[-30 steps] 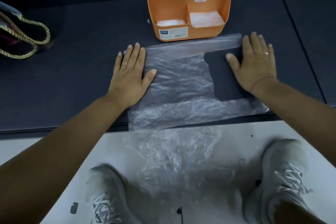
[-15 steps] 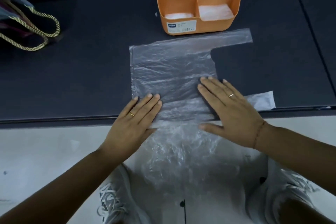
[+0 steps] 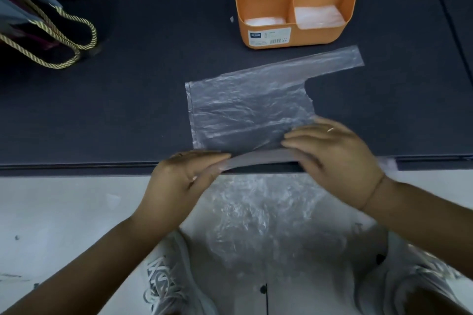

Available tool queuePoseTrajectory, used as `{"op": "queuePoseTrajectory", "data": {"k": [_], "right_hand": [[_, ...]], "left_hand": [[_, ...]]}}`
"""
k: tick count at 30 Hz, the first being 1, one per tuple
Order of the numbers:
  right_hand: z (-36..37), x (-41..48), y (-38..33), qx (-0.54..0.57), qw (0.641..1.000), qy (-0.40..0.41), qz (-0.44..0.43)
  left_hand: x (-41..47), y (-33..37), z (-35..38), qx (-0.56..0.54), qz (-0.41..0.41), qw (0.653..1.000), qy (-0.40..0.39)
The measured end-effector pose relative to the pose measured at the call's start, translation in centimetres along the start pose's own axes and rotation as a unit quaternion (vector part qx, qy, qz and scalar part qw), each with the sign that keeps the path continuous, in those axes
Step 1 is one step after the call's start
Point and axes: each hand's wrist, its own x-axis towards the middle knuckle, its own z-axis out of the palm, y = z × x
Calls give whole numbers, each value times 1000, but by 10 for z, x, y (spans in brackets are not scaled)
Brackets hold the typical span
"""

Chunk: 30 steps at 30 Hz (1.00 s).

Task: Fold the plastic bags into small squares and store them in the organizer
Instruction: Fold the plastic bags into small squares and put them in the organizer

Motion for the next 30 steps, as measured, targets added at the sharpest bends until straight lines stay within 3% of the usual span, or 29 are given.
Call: {"op": "queuePoseTrajectory", "data": {"k": [3,7,16,20,26,30], "right_hand": [[-45,-5,20,60,990,-83,94],[-89,-4,45,153,952,-170,203],[-88,41,93,357,867,-47,344],[-62,53,112,273,863,-10,425],[-40,57,110,89,901,40,423],[-40,58,95,17,903,54,425]], "left_hand": [[8,3,-16,-155,-171,973,13],[25,3,-26,-275,-256,925,60],[81,-27,-26,-242,-294,917,122],[105,-52,-20,-172,-308,929,111],[121,-70,-8,11,-279,954,112],[116,-65,-3,147,-225,948,173]]}}
